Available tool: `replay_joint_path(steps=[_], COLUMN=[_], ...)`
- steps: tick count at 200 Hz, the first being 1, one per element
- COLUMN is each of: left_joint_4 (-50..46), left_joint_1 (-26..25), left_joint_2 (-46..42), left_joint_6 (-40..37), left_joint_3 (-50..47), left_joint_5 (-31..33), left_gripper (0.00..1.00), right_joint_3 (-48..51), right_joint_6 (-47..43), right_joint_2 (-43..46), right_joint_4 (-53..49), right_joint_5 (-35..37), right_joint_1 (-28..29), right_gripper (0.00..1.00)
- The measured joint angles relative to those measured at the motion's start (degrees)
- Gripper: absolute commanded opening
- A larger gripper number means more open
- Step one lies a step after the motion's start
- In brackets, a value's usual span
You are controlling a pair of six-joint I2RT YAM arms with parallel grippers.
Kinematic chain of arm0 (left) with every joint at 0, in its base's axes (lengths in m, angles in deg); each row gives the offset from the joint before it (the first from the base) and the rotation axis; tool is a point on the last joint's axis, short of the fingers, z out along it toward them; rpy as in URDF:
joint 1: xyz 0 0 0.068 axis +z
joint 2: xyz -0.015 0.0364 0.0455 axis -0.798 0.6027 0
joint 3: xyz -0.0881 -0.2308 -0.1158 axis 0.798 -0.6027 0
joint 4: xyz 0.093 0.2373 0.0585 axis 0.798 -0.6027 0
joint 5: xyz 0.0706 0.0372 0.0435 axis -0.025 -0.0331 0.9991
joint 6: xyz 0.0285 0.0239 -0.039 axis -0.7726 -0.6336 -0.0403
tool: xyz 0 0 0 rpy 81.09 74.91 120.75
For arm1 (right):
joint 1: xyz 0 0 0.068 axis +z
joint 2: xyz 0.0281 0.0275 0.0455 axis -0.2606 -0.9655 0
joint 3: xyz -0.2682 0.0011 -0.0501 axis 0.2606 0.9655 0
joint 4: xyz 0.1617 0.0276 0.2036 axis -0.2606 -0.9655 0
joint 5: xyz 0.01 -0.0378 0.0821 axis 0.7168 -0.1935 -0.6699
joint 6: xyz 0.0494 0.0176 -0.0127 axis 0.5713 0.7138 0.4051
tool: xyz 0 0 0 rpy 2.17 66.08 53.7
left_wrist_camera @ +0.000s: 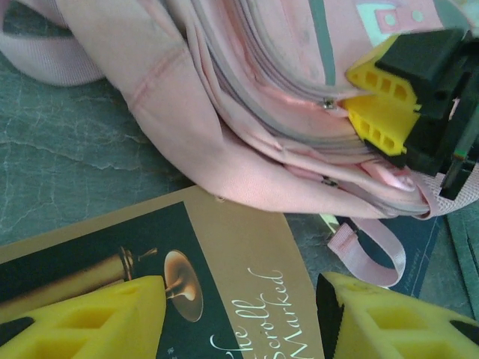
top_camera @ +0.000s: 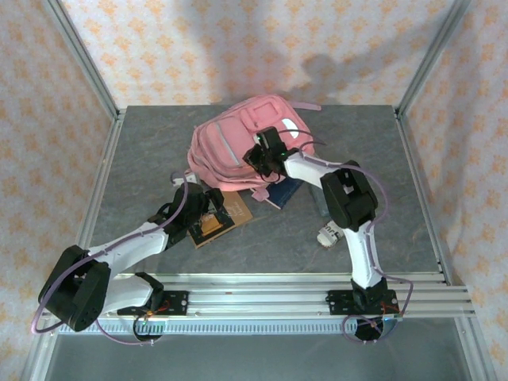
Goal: Pack the student bag
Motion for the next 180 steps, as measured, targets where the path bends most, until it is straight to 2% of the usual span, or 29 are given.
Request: replay_joint_path(steps=[2, 34, 74, 155, 180], left_joint_4=[0.0, 0.6, 0.7, 3.1, 4.7], left_joint_1=[0.0, 0.0, 0.0, 0.0, 0.0], left_joint_2=[0.0, 1.4, 1.5, 1.4, 3.7], left_joint_6=[0.0, 0.2, -0.1, -4.2, -5.7], left_joint_3=[0.0, -0.1, 0.0, 6.7, 8.7], left_joint_5=[0.0, -0.2, -0.5, -4.3, -6.7], left_gripper=[0.56, 0.56, 0.57, 0.61, 0.62], right_joint_3=[-0.2, -0.2, 5.1, 12.2, 13.7], right_joint_6=[0.2, 5.0, 7.3, 9.2, 10.1], right_joint_2=[-0.2, -1.4, 1.5, 17.3, 19.1], right_joint_4=[-0.1, 1.5, 8.8, 16.4, 18.6], right_joint_5=[-0.1, -1.6, -4.9, -9.3, -11.0], right_joint_1=[0.0, -0.2, -1.1, -4.2, -4.5], right_gripper=[0.0, 0.0, 0.0, 0.0, 0.0])
